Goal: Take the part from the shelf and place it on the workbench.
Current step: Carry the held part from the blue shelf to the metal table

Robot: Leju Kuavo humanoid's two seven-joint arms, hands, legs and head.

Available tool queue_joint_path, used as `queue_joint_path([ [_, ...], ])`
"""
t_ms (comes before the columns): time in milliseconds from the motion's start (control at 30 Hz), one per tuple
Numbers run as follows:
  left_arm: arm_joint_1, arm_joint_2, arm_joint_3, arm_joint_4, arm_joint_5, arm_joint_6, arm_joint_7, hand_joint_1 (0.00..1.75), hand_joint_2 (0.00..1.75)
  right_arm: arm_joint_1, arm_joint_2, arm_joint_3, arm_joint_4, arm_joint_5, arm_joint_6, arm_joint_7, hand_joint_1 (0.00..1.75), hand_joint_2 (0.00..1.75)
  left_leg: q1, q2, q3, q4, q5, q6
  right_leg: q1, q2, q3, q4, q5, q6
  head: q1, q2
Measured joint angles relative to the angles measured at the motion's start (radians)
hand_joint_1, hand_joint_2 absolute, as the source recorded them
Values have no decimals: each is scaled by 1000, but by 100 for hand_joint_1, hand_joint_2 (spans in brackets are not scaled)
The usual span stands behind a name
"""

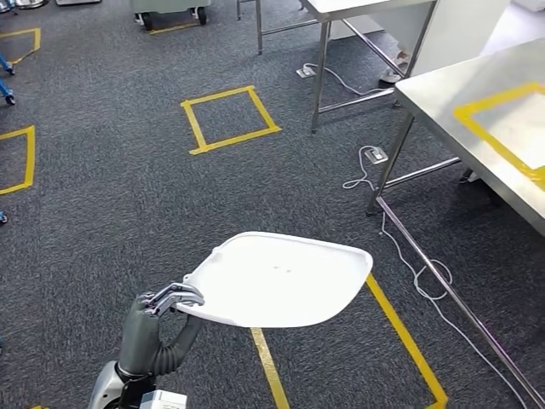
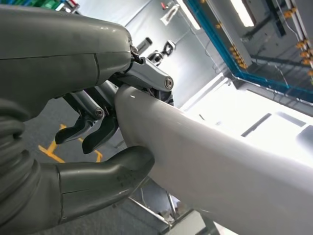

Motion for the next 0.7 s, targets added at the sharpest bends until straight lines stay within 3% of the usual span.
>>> queue_joint_path([
  [67,0,0,-1,0,-2,1,2,175,175,0,0,0,0,1,0,0,0,0,3,11,2,-2,0,-12,2,19,-4,0,6,-16,-1,0],
  [133,-1,0,-1,0,-2,2,2,175,175,1,0,0,0,1,0,0,0,0,7,-10,-7,24,-26,-21,1,36,-4,-4,13,-31,-3,0],
  [233,1,2,-2,0,-2,3,3,175,175,-1,0,0,-1,1,0,0,0,0,7,-55,-84,201,-122,-23,2,65,-6,-7,18,-44,-9,0],
  [267,2,2,-2,0,-2,3,3,175,175,-1,0,0,-1,1,0,0,0,0,6,-60,-111,257,-141,-22,3,76,-6,-7,18,-46,-10,0],
  [300,3,3,-2,0,-2,3,3,175,175,0,0,0,-1,1,0,0,0,0,5,-62,-124,283,-141,-19,5,87,-7,-7,19,-47,-10,0],
  [333,3,4,-2,0,-2,3,3,175,175,1,0,0,-1,1,0,0,0,0,4,-64,-119,272,-124,-16,6,99,-7,-7,20,-47,-10,0],
  [367,3,4,-2,0,-3,3,5,175,175,2,0,0,-1,2,0,0,0,0,3,-70,-95,224,-91,-12,6,111,-7,-7,21,-46,-10,0],
  [433,3,5,-2,0,-5,3,10,175,175,2,0,0,-1,2,0,0,0,0,5,-112,-24,88,-33,-4,8,134,-9,-3,23,-42,-10,0],
  [500,2,6,-3,1,-7,4,16,175,175,0,0,0,-1,3,0,0,0,0,6,-145,14,9,-17,-2,7,154,-18,0,26,-34,-9,0],
  [567,1,7,-4,1,-8,5,21,175,175,3,0,0,-1,4,0,1,0,0,4,-134,17,-1,-17,1,3,173,-28,-2,30,-21,-9,0],
  [633,0,7,-6,1,-7,5,30,175,175,6,0,-1,-1,6,0,1,0,0,6,-112,19,-8,-12,10,4,151,-42,16,15,-11,-6,0],
  [700,-1,7,-6,1,-4,4,39,175,175,5,0,-1,-1,7,0,1,0,0,7,-85,19,-12,-11,17,5,94,-86,110,-44,-2,-1,0],
])
